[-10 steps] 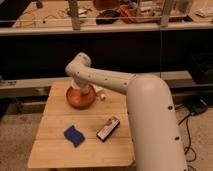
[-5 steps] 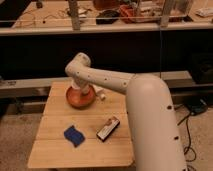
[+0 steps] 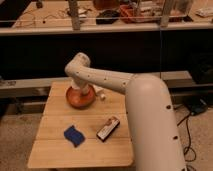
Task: Place the ceramic cup in the ceramic bowl
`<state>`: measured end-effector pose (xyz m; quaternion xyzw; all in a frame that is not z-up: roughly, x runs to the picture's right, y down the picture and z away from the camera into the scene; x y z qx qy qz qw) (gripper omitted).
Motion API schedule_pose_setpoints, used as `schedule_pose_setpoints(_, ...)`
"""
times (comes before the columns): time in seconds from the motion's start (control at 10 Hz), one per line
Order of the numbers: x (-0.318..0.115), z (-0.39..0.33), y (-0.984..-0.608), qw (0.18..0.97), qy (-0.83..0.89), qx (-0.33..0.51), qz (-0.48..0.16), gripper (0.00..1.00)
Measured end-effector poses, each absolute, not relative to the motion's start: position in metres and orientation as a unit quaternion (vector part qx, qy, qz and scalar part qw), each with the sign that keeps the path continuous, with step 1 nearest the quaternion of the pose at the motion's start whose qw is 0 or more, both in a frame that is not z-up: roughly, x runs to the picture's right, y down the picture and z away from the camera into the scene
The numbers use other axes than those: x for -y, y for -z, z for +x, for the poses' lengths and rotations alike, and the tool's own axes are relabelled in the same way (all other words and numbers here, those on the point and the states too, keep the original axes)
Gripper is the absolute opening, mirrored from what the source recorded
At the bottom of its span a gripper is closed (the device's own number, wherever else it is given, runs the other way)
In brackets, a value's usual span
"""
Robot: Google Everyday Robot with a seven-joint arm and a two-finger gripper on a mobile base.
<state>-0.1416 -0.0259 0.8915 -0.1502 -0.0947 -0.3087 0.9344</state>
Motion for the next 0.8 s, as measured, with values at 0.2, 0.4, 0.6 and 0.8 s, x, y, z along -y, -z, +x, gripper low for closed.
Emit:
schedule_pose_setpoints(0.2,0.0264,-0.1412,-0.8915,0.934,0.309,0.094,-0.151,0.54)
schedule_pose_setpoints(0.4,0.0269,-0.1415,-0.8917,0.934,0.309,0.094,-0.151,0.56)
schedule_pose_setpoints(0.6,0.0274,-0.1417,-0.8914,0.934,0.309,0.094,-0.151,0.68)
schedule_pose_setpoints(0.8,0.0276,-0.142,-0.8912,0.934,0.309,0.094,-0.151,0.76)
